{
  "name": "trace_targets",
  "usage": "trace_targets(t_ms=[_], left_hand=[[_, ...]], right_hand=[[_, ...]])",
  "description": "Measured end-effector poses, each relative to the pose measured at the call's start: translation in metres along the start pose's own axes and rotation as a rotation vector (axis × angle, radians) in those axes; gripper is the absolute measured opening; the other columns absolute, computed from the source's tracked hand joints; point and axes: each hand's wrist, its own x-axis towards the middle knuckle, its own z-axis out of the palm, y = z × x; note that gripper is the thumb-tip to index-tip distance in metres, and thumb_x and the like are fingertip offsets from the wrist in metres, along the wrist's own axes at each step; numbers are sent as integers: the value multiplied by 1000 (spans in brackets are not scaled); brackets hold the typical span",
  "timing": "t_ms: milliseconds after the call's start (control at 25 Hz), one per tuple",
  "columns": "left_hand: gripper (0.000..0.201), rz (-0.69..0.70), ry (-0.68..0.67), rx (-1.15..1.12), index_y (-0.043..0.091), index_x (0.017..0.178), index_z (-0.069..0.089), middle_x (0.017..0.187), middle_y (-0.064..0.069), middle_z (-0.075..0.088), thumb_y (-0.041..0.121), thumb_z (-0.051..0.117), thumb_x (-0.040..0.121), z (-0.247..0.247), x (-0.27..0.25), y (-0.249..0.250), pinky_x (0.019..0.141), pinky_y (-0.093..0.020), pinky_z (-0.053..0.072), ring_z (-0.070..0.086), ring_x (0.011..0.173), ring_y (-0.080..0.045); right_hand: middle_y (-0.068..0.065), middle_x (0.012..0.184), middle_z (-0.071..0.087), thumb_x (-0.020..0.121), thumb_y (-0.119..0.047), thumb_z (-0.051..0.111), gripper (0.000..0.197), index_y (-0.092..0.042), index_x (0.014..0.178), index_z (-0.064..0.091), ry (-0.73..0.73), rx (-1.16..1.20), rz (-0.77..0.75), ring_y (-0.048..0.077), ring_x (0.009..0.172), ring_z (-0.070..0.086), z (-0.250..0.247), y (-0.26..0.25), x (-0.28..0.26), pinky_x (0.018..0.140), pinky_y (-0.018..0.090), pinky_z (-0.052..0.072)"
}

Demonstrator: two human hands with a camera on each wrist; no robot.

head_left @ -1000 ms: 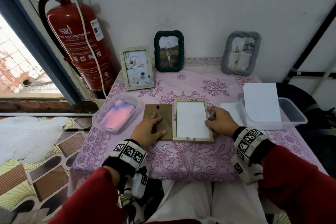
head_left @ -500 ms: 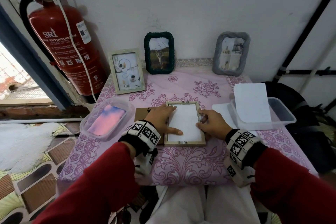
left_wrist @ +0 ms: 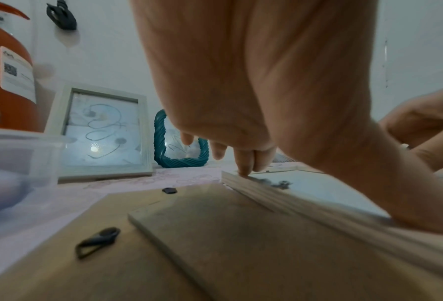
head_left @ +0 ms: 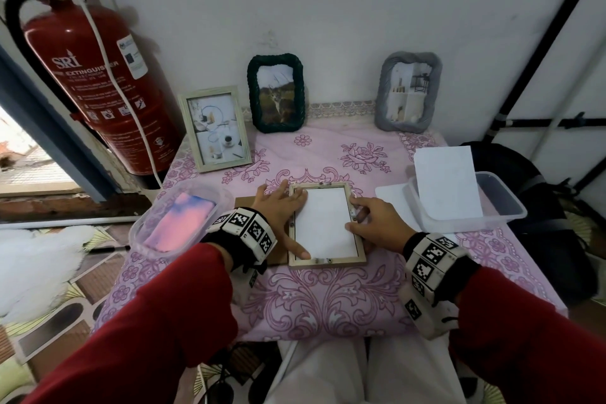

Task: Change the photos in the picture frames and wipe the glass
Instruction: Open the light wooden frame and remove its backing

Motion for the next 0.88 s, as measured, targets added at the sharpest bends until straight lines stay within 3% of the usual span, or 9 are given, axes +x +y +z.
trace_targets(t_ms=[160,320,440,560,720,800,880], left_hand=[[127,26,16,-31,17,149,4,159,-3,7,73,68,55,-4,2,3,110,-58,-13,-8,146,-19],[120,67,56,-42,11,147,14,156,-7,18,66,72,58,-5,-1,8,111,-58,-5,17,144,-19],[115,52,18,-23,12,148,12,157,-8,14,64,70,63,-4,-3,10,112,-56,-10,10,146,-17],[110,43,17,-4,13,148,16,157,-9,15,64,69,65,-3,-2,12,112,-55,-10,10,145,-17],[99,45,146,-81,17,141,34,148,-7,34,61,73,61,4,-5,11,107,-41,2,27,137,-19],[96,36,196,-141,20,140,37,141,-8,40,59,74,61,9,-6,11,101,-36,6,29,131,-21],[92,34,222,-198,19,140,38,131,-10,44,53,75,64,12,-5,11,97,-31,12,31,122,-25]], right_hand=[[-17,72,49,78,-12,71,57,-6,131,51,-9,2,24,11,88,50,0,2,2,68,12,31],[-16,69,48,77,-14,74,63,-7,134,48,-34,9,26,12,82,51,-1,1,2,60,11,31],[-11,66,50,77,-14,74,60,-7,132,50,-47,6,16,13,75,51,-2,0,1,55,7,36],[-12,67,48,77,-12,74,58,-5,130,51,-37,4,7,15,76,51,-2,-2,0,57,16,31],[2,78,51,80,-13,71,62,-11,136,44,-60,-6,-12,16,79,48,-1,-4,-1,63,17,30],[6,92,46,83,-15,68,55,-13,134,49,-87,-30,-11,15,85,46,-1,-4,-2,70,15,31],[7,96,43,84,-15,67,49,-12,131,53,-100,-25,-11,15,87,46,-2,-4,-2,71,13,31]])
